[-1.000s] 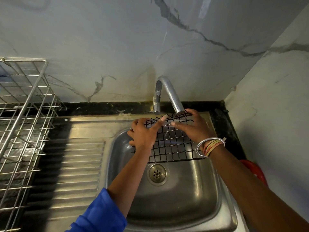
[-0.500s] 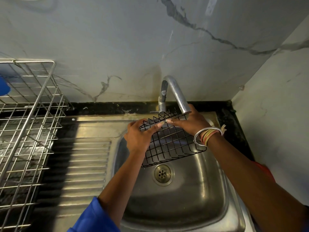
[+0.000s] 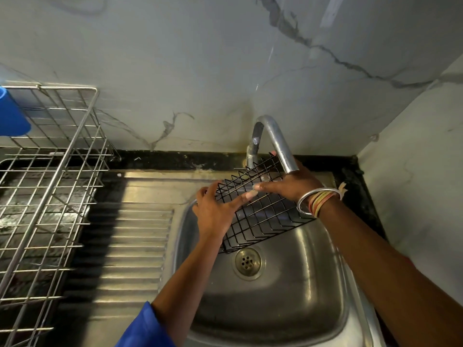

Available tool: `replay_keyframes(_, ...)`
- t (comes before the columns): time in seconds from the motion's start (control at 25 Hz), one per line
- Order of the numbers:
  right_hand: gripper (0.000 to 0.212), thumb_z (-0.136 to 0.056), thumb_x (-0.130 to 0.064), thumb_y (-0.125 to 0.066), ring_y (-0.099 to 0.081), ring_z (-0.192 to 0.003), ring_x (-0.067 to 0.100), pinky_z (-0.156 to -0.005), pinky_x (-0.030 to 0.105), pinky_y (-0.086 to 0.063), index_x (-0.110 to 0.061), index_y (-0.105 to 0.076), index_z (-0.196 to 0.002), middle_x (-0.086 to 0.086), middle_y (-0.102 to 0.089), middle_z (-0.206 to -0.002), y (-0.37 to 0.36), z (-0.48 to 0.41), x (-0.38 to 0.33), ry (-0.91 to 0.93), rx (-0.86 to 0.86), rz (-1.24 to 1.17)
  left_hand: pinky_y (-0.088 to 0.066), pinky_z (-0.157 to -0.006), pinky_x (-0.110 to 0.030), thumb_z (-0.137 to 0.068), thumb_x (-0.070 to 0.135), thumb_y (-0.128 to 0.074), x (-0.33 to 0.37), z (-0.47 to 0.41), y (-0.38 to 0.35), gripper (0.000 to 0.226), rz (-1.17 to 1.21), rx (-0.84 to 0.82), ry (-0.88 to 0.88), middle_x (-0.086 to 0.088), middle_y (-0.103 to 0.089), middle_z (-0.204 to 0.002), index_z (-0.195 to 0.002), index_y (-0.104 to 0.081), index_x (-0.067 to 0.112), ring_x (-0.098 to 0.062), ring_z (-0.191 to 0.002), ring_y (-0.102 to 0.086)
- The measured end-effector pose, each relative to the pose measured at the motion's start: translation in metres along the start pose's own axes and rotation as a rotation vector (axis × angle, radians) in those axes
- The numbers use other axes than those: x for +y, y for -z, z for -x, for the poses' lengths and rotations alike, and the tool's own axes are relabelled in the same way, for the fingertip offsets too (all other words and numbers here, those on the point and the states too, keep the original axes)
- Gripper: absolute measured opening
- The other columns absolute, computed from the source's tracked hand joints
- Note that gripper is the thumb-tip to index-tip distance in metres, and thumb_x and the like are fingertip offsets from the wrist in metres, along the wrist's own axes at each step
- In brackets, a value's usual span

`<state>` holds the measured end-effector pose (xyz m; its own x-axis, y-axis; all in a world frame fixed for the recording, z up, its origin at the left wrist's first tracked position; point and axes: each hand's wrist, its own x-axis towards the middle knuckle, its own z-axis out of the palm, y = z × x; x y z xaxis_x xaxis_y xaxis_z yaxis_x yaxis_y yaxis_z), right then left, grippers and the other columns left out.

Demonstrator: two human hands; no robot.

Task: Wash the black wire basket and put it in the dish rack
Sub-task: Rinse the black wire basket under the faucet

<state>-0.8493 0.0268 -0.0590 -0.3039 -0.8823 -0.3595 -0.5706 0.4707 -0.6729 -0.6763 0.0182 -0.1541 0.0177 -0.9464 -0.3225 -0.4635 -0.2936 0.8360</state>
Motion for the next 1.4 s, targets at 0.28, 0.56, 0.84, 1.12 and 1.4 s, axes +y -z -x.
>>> replay_keyframes(0.28, 0.067, -0.080, -0.034, -0.076, -0.059, -0.096, 0.015, -0.075, 0.019, -0.049, -0.023, -0.043, -0.138, -0.008, -0.053, -0.106, 0.018, -0.006, 0.022, 0.093, 0.001, -0.032, -0.034, -0.118, -0.053, -0.075, 0.056, -0.081, -0.008, -0.008, -0.008, 0.081, 0.146, -0.173, -0.026, -0.005, -0.035, -0.158, -0.147, -0.050, 0.036, -0.028, -0.148, -0.031)
replay_keyframes(0.56, 0.050, -0.076, -0.027, -0.078, -0.057, -0.094, 0.005, -0.076, 0.017, -0.044, -0.024, -0.060, -0.123, -0.009, -0.063, -0.112, 0.026, -0.004, 0.036, 0.065, 0.139, -0.251, -0.041, -0.110, -0.062, -0.043, 0.082, -0.083, 0.021, -0.001, -0.028, 0.098, 0.115, -0.068, 0.051, -0.001, -0.046, -0.151, -0.128, -0.057, 0.040, -0.033, -0.143, -0.037)
replay_keyframes(0.84, 0.028, -0.080, -0.042, -0.074, -0.063, -0.094, 0.006, -0.087, 0.034, -0.053, -0.024, -0.071, -0.102, -0.013, -0.069, -0.097, 0.054, 0.004, 0.052, 0.010, 0.308, -0.336, -0.043, -0.100, -0.026, -0.072, 0.049, -0.087, 0.023, -0.001, -0.045, 0.065, 0.279, -0.210, -0.035, 0.003, -0.054, -0.141, -0.129, -0.064, 0.029, -0.014, -0.131, -0.049)
replay_keyframes(1.12, 0.043, -0.074, -0.057, -0.073, -0.056, -0.086, 0.000, -0.071, 0.017, -0.045, -0.035, -0.061, -0.109, -0.019, -0.061, -0.094, 0.063, 0.015, 0.050, 0.057, 0.293, -0.164, -0.036, -0.114, -0.043, -0.068, 0.032, -0.091, 0.030, -0.007, -0.040, 0.074, 0.351, -0.321, -0.039, 0.001, -0.054, -0.148, -0.136, -0.062, 0.029, -0.016, -0.138, -0.045)
replay_keyframes(1.4, 0.036, -0.069, -0.036, -0.083, -0.060, -0.081, -0.001, -0.064, 0.014, -0.042, -0.020, -0.068, -0.098, -0.012, -0.066, -0.089, 0.073, 0.018, 0.051, 0.030, 0.393, -0.359, -0.041, -0.115, -0.045, -0.066, 0.036, -0.092, 0.038, -0.019, -0.040, 0.089, 0.337, -0.319, -0.164, 0.001, -0.051, -0.152, -0.146, -0.052, 0.031, -0.020, -0.140, -0.047)
